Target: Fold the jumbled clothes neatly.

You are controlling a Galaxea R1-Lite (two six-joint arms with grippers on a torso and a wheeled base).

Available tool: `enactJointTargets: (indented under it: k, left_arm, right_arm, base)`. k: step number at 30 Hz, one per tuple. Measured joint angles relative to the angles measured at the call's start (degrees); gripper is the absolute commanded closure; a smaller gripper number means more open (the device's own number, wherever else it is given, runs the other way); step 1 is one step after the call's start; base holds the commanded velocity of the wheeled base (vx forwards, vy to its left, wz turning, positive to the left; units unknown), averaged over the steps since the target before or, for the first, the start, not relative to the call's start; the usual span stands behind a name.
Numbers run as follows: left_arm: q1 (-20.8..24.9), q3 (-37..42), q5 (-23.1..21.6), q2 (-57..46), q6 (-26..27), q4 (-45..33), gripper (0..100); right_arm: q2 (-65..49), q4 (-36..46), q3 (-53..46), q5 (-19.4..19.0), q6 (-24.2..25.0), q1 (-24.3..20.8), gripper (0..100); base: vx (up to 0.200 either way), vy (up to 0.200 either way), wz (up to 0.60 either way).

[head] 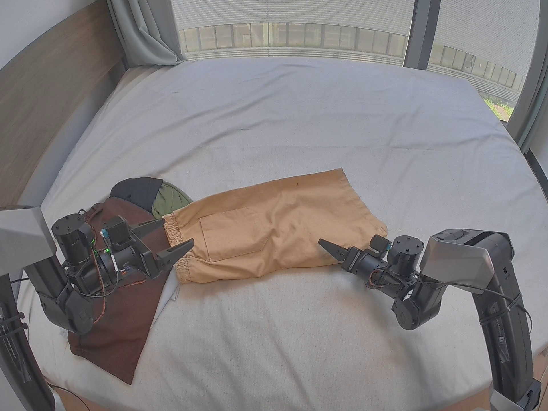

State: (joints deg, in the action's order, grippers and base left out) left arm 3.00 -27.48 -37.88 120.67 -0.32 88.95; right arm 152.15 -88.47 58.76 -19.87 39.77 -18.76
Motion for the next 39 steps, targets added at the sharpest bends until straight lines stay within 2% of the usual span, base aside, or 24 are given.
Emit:
enactJointTargets:
  k: [14, 15, 29, 39]
  left_arm:
    - [0.27, 0.04, 0.00, 0.00, 0.05, 0.00, 0]
    - [0.27, 0.04, 0.00, 0.00, 0.05, 0.00, 0]
    - [0.35, 0.06, 0.05, 0.09, -0.26, -0.02, 0]
    - [0.46, -0.17, 0.09, -0.04, -5.10, 0.00, 0]
  right_arm:
    - [0.33, 0.06, 0.24, 0.00, 0.11, 0.13, 0]
    - [0.35, 0.04, 0.24, 0.00, 0.13, 0.13, 100]
    - [0.91, 0.28, 0.02, 0.17, 0.09, 0.22, 100]
    - [-0.61, 0.09, -4.92, 0.09, -1.43, 0.29, 100]
  base:
    - [0.000, 0.000, 0.00]
    - [0.000, 0.000, 0.00]
    - [0.000, 0.000, 0.00]
    - [0.000, 0.000, 0.00]
